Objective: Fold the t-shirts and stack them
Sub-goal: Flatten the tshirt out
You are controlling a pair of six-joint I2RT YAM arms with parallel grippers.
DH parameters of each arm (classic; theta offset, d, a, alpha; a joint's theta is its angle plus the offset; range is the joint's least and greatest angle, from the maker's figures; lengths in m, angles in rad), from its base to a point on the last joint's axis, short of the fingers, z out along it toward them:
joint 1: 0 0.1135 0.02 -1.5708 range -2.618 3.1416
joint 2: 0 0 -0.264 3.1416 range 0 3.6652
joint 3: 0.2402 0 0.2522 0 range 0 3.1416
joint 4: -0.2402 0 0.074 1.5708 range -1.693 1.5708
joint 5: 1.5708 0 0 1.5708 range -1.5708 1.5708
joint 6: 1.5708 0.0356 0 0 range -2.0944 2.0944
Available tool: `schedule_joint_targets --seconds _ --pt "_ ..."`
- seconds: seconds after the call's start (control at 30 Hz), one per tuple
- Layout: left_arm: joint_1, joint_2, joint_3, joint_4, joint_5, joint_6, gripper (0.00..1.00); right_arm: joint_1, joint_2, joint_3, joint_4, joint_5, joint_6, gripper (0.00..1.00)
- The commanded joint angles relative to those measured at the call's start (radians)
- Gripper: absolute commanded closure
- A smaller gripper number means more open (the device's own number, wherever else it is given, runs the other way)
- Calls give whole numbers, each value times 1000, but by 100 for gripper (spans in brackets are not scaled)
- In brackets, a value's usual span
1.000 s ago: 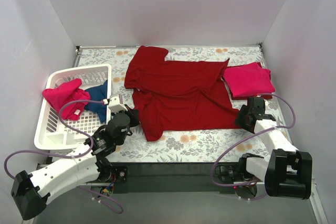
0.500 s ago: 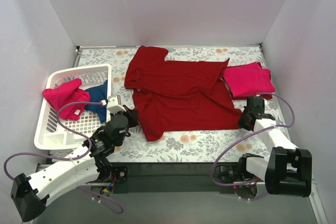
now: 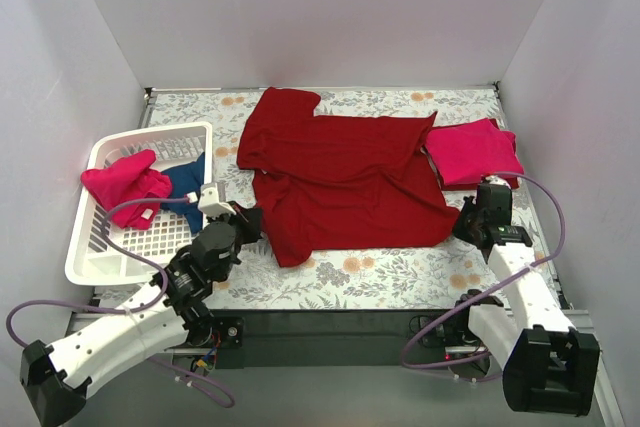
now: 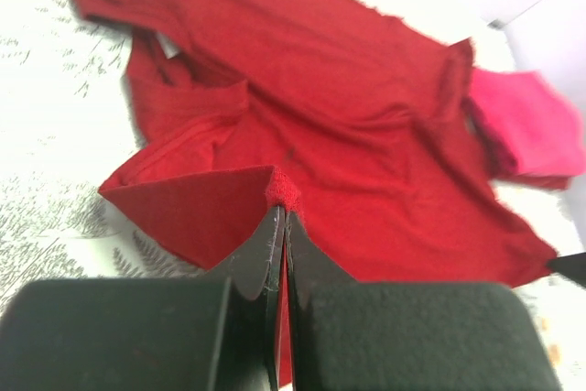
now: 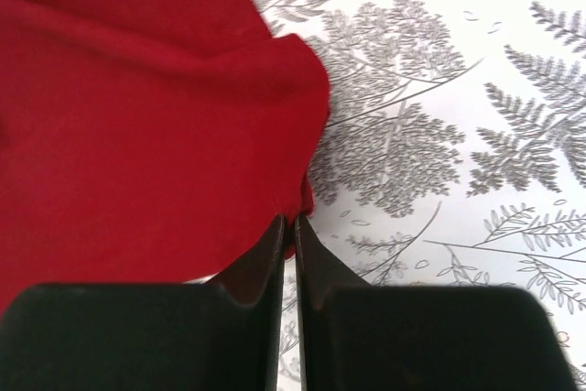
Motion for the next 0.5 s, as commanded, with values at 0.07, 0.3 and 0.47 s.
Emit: schedule_joint_targets --seconds 0.07,0.3,0.47 --pt "5 -74 18 -34 5 8 100 23 -57 79 -68 -87 -26 99" --pt "5 -108 75 -114 71 -52 100 89 -103 171 -180 -78 -42 99" --pt "5 -189 102 -204 110 -99 100 120 -132 220 -253 -62 -46 99"
